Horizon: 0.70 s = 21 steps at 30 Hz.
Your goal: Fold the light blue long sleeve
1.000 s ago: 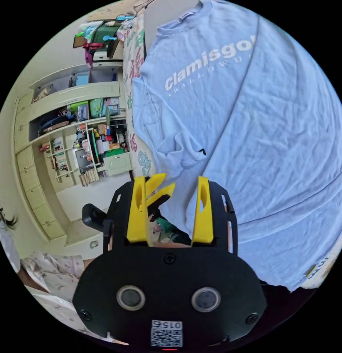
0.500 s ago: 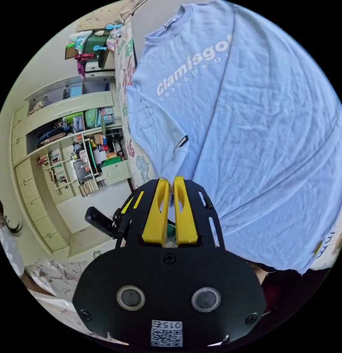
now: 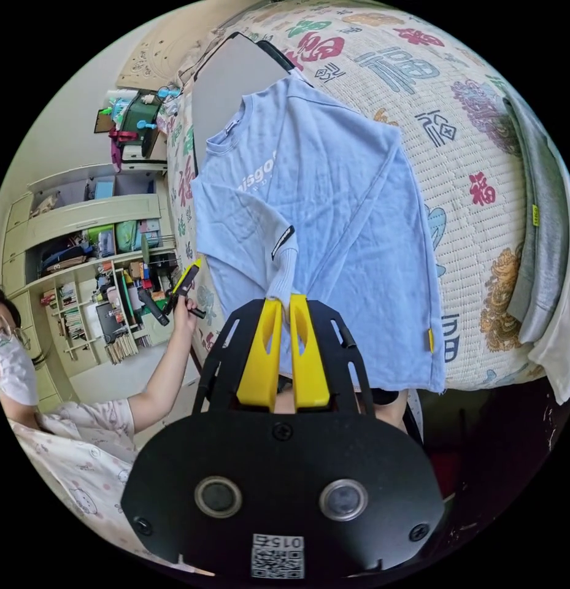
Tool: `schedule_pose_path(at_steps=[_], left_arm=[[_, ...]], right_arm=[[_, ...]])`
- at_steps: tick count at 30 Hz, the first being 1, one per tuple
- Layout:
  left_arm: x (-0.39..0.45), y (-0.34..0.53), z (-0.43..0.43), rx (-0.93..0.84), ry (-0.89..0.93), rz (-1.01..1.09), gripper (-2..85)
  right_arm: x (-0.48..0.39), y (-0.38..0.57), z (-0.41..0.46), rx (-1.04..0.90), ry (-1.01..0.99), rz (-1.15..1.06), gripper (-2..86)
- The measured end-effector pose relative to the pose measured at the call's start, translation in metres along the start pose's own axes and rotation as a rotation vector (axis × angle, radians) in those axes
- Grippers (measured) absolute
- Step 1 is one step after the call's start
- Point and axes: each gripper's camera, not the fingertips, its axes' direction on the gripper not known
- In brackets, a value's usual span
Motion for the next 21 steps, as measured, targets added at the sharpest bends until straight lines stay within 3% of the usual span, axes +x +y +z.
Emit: schedule_pose_path(at_steps=[9,15,21], left_arm=[[-0.004,0.045,0.090,-0.117,-0.170,0.531,11.8],[-0.053,0.092,0.107,-0.010,-0.120,0.463,8.2],[-0.128,0.126,0.132,-0.042,-0.152,0.381,3.0]], right_arm=[[0.032,0.017,-0.064,0.029,-0.009,0.036,1.0],[0.049,0.019,-0.089,0.014,0.028,0.027,1.0],[0.069,0.023,-0.109,-0.006,0.087,0.037,1.0]])
